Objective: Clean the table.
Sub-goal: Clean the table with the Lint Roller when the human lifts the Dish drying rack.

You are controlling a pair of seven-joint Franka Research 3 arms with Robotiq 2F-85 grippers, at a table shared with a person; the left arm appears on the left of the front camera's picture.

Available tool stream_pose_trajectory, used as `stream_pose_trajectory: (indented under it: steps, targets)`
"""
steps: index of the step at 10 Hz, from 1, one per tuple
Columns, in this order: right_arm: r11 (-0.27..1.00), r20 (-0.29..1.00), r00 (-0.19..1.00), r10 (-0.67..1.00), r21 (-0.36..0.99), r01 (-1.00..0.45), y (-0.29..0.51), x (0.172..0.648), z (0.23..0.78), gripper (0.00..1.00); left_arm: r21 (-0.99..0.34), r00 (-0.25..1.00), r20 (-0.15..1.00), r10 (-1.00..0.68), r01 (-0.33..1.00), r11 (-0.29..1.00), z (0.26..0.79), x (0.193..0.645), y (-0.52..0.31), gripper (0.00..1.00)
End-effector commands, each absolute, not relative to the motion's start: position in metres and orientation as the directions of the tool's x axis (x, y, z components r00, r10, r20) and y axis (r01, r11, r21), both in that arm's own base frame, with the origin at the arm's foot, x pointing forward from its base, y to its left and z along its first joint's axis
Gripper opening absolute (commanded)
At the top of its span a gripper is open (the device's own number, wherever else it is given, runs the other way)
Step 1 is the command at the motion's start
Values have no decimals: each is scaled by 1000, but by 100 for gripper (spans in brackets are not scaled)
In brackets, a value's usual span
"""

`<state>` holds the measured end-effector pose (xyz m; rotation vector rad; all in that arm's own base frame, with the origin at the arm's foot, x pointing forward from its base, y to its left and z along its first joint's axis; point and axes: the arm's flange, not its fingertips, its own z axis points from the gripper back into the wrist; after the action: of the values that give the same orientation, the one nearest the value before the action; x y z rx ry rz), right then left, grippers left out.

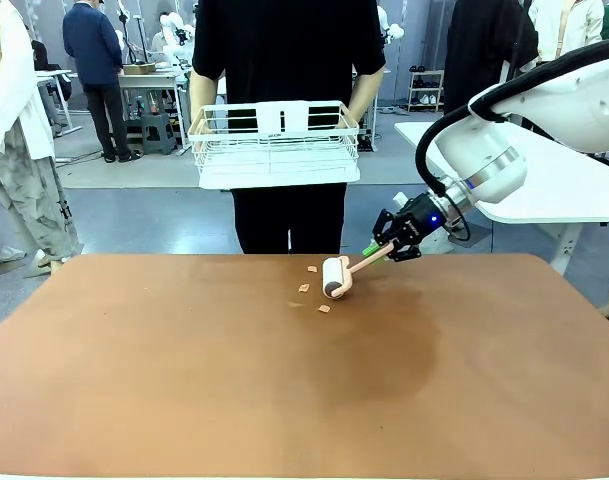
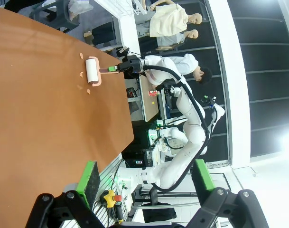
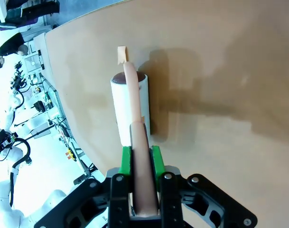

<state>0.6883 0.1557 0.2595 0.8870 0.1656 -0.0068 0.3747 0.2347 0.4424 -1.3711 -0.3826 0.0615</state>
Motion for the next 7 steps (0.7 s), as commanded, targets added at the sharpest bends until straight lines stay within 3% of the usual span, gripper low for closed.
stream_pose_trajectory:
  steps: [1, 7]
  targets:
    - [709, -203, 975, 94, 701, 77, 183, 689, 209, 21, -961, 936, 232, 266, 179, 209, 443, 373, 237, 100]
    - [733, -219, 964, 150, 679, 40, 237, 689, 199, 21, -961, 936, 232, 266, 179, 209, 443, 373, 237, 100]
